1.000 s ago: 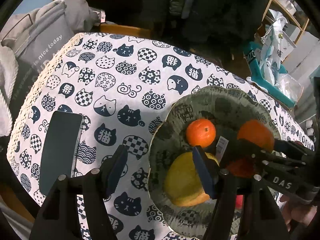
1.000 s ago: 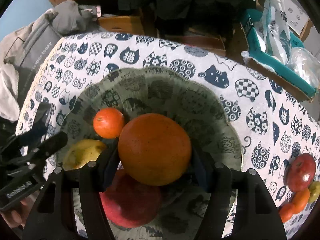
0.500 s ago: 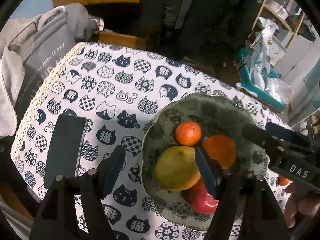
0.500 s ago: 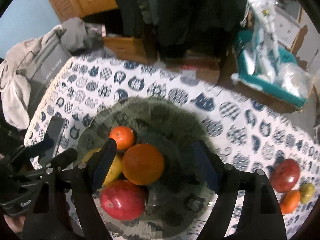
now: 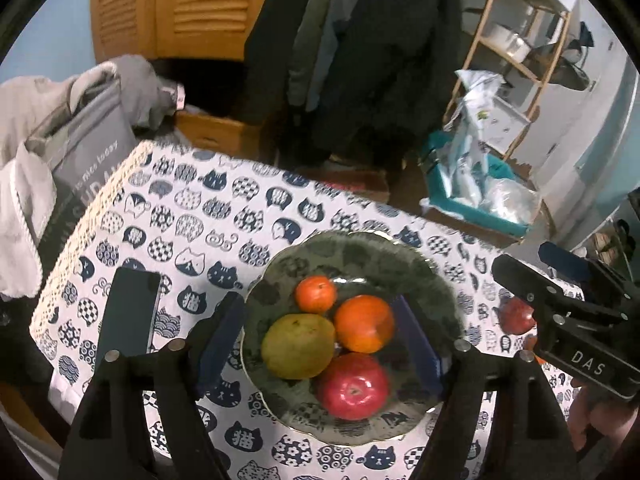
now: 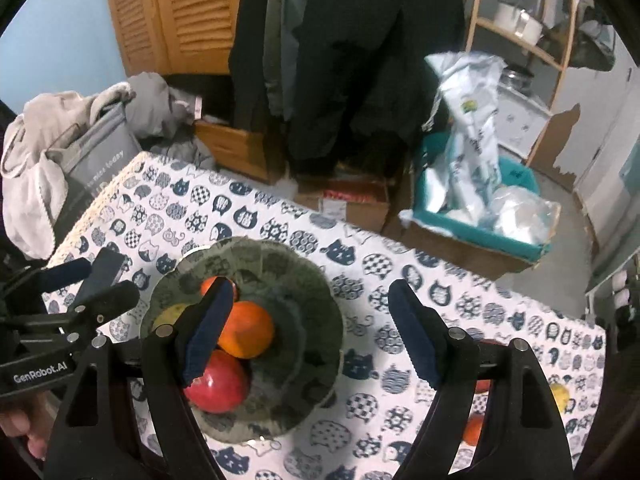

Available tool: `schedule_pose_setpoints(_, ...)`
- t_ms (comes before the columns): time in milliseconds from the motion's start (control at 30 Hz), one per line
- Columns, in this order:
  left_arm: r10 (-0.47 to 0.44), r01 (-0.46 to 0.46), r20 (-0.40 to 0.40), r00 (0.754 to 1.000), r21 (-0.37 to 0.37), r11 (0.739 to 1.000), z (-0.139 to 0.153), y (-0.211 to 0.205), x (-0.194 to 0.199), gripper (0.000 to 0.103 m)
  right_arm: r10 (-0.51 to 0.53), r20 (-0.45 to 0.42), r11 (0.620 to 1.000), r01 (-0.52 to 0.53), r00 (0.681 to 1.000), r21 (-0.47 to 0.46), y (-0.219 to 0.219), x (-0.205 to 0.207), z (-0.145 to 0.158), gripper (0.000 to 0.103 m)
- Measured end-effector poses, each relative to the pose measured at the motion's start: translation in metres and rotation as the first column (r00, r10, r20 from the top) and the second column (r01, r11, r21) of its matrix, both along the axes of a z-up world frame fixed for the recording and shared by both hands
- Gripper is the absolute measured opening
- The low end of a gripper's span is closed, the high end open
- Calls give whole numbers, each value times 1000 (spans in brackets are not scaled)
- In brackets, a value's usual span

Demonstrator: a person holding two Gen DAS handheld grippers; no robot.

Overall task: Organize fruits
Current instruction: 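Lift both tools out of the bowl and move them over the remaining fruit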

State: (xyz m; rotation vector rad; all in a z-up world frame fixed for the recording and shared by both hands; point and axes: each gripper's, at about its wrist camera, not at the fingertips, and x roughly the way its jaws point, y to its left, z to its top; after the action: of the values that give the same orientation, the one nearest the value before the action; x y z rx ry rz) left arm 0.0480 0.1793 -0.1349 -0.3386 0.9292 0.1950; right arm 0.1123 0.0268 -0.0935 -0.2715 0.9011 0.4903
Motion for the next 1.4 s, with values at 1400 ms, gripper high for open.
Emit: schedule_pose_setpoints(1400, -257, 216, 209, 944, 200, 956, 101, -146, -30, 93, -183, 152, 982, 172, 971, 81, -200, -71, 80, 80)
